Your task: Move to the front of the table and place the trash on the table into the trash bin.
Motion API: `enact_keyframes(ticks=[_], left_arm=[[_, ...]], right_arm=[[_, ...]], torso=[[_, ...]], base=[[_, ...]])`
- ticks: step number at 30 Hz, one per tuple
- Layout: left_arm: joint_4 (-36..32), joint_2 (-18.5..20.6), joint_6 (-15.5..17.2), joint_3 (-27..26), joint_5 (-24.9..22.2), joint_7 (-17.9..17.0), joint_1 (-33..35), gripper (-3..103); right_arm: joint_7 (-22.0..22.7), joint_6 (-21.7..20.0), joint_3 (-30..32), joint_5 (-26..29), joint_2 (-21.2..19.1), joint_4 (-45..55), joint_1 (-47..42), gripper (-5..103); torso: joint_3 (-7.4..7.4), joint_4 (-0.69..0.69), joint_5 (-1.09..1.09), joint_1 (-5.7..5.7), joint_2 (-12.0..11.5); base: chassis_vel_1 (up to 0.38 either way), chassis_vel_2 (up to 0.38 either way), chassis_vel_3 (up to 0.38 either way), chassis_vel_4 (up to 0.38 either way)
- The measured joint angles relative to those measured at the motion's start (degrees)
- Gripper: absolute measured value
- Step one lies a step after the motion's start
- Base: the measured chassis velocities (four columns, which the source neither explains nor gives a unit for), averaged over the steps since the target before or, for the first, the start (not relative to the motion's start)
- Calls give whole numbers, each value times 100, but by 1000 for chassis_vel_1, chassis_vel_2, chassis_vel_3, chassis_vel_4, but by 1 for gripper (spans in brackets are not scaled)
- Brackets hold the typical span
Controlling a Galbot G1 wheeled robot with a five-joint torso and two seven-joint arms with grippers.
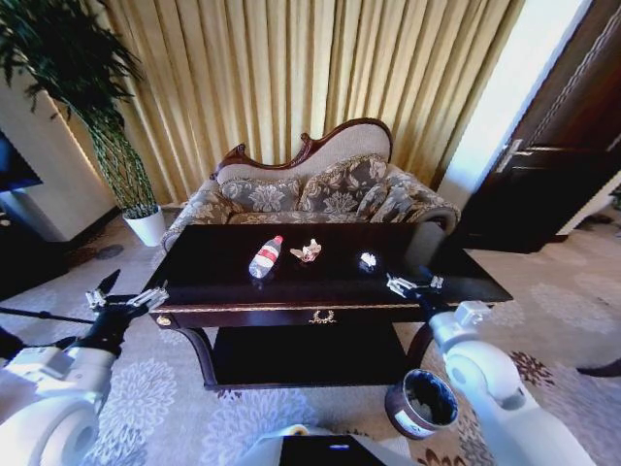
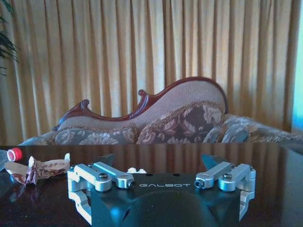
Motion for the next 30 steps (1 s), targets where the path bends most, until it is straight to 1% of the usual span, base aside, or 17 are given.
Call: enact_keyframes(ticks=[1,2,4,7,9,11,12,15,17,18,20,28,30], left_arm=[[-28,-6,34,-12,-2,-13,7,100],[-42,-19,47,-14,-2,-20,9,100],[-52,-32,54,-13,-1,-22,9,100],[-88,-97,84,16,17,-35,-18,100],[-98,-110,87,25,21,-37,-24,100],[-120,-137,102,37,28,-43,-34,100],[-138,-159,112,41,32,-46,-40,100],[-152,-183,119,42,37,-46,-37,100],[-156,-222,120,45,50,-45,3,100],[-156,-222,120,45,50,-45,3,100],[-157,-261,121,52,54,-48,34,100],[-157,-291,216,84,51,-87,9,100],[-158,-313,221,135,72,-102,-34,100]], right_arm=[[38,-132,-75,300,-130,-84,185,100],[78,-205,-147,472,-204,-154,321,100],[101,-246,-227,574,-256,-226,453,100],[177,-351,-668,803,-397,-538,971,100],[207,-382,-765,857,-409,-596,1081,100],[265,-446,-1100,956,-435,-791,1371,100],[294,-475,-1323,975,-449,-922,1569,100],[317,-510,-1499,985,-452,-1020,1743,100],[406,-587,-1806,1018,-449,-1191,2121,100],[406,-587,-1806,1018,-449,-1191,2121,100],[503,-648,-2037,1032,-436,-1326,2437,100],[756,-882,-2377,1066,-428,-1573,2843,100],[996,-1103,-2492,1121,-431,-1623,2985,100]], torso=[[0,0,0,-1,1],[0,0,0,-1,1],[0,-1,1,-1,0],[2,1,1,2,-2],[2,1,0,3,-2],[2,1,0,3,-1],[1,0,0,3,-1],[1,0,0,2,-1],[2,0,0,3,-1],[2,0,0,3,-1],[2,1,0,3,-2],[1,0,0,2,-1],[1,-1,0,3,-1]], base=[[0,0,0,0],[0,0,0,0],[0,0,0,0],[0,0,0,0],[0,0,0,0],[0,0,0,0],[0,0,0,0],[0,0,0,0],[0,0,0,0],[0,0,0,0],[0,0,0,0],[0,0,0,0],[0,0,0,0]])
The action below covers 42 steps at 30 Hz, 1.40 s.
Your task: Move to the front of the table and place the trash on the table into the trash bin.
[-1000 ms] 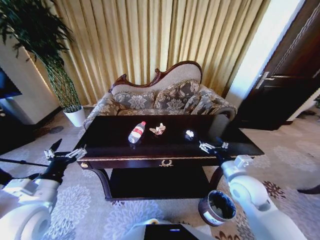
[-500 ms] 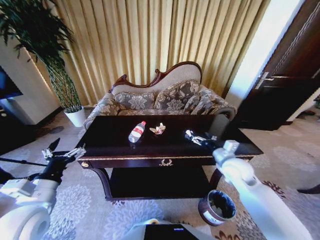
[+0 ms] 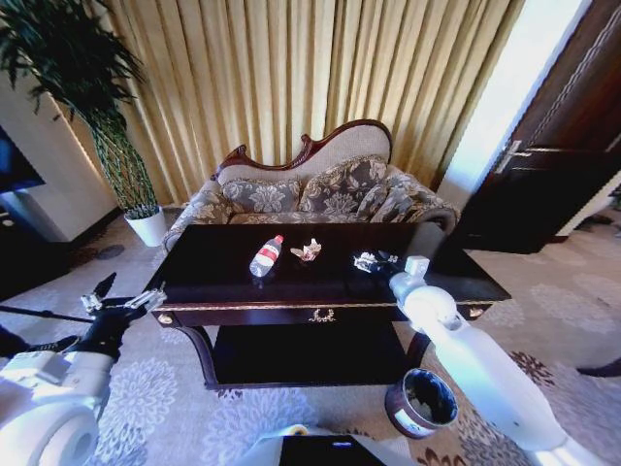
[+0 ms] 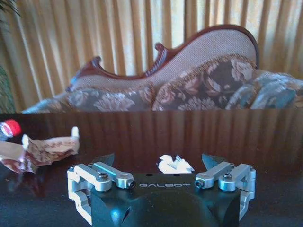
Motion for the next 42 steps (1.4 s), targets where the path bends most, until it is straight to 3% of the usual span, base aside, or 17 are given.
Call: enact_keyframes(ticks=[9,21,24,28,34,37,39,41,42], left_arm=[[0,-86,-10,0,12,-6,-8,100],[1,-69,-107,1,-4,2,-32,100],[2,-66,-107,1,-4,2,-31,100],[3,-36,-107,11,-18,4,-63,100],[3,-27,-130,18,-35,14,-66,100],[3,-10,-138,10,-40,17,-61,100],[4,-10,-139,10,-40,17,-61,100],[3,-9,-145,10,-40,18,-61,100],[3,-9,-146,10,-40,19,-61,100]], right_arm=[[467,-256,-289,55,23,-186,312,100],[481,-232,-438,-18,114,-467,422,103],[481,-212,-444,-43,113,-475,424,99],[479,-192,-446,-50,98,-476,432,78],[472,-109,-467,-51,93,-523,432,62],[466,-88,-467,-51,90,-534,431,45],[465,-87,-466,-50,88,-534,431,45],[463,-81,-441,-43,77,-524,422,30],[462,-80,-424,-40,74,-519,413,30]], torso=[[0,1,0,0,0],[-1,1,0,0,0],[-1,1,0,0,0],[0,1,0,0,0],[-1,1,0,0,0],[-1,1,0,0,0],[-1,1,0,0,0],[-1,1,0,-1,0],[-1,1,0,0,0]], base=[[0,0,0,0],[0,0,0,0],[0,0,0,0],[0,0,0,0],[0,0,0,0],[0,0,0,0],[0,0,0,0],[0,0,0,0],[0,0,0,0]])
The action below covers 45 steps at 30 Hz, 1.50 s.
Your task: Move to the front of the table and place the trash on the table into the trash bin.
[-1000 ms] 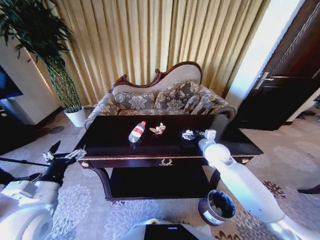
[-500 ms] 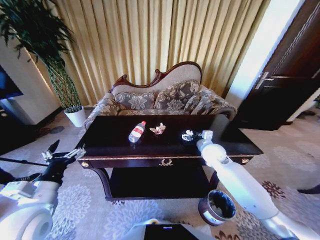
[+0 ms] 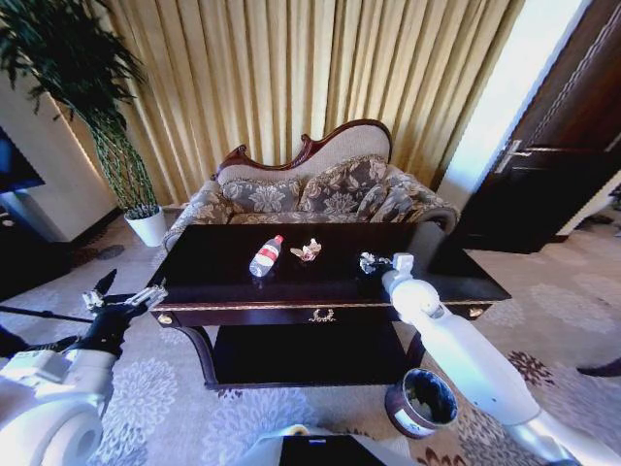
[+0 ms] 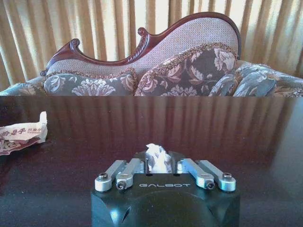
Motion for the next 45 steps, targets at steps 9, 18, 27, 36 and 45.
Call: enact_keyframes(ticks=[9,18,27,36,45], left_arm=[[0,6,0,22,5,3,-15,100],[0,54,8,23,0,-4,-28,100],[56,204,-11,-82,-101,-18,-83,100],[333,269,-13,-68,-156,-5,-135,100],[397,367,-80,-118,-177,30,-105,100]], right_arm=[[-9,161,225,54,-33,200,-122,2],[-211,1147,869,-17,-44,783,-549,1],[-298,1354,1720,-351,-171,1946,-1887,1],[-258,1371,2645,-846,179,3139,-3389,1],[-363,1450,3001,-1141,527,3648,-4364,1]], torso=[[0,0,0,0,0],[0,0,0,0,0],[-1,-2,0,-1,1],[-1,-1,-1,-1,1],[-1,0,-1,-1,1]], base=[[0,0,0,0],[0,0,0,0],[0,0,0,0],[0,0,0,0],[0,0,0,0]])
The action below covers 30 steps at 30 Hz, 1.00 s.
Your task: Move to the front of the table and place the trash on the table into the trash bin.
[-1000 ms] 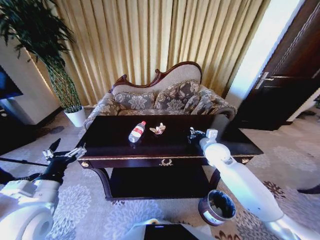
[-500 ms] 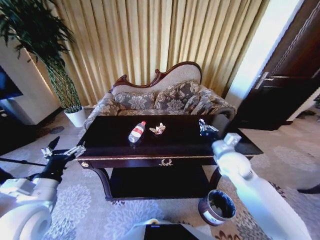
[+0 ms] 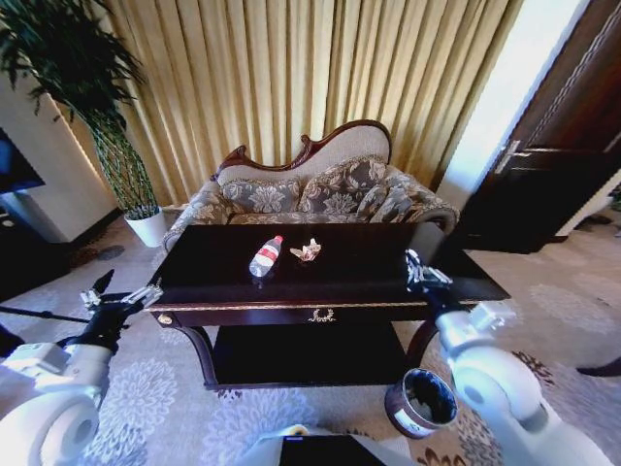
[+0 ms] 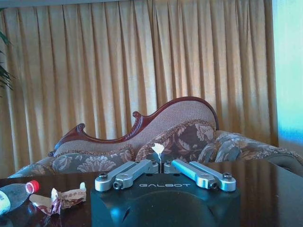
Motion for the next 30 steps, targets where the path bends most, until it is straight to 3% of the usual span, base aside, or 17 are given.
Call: enact_keyframes(ticks=[14,20,30], left_arm=[[-172,47,-1,-69,-82,3,35,100],[-203,2,-11,-52,-80,3,61,100],[-225,-30,-31,-33,-69,28,60,100]], right_arm=[[1,-4,-202,-370,292,48,-134,1],[-111,31,-316,-827,359,20,-171,1],[-132,104,-372,-940,394,-237,-162,1]], torso=[[1,0,1,2,-1],[1,0,1,1,0],[-1,0,0,-3,2]], base=[[27,-27,-27,30],[154,-149,-147,159],[89,-80,-89,84]])
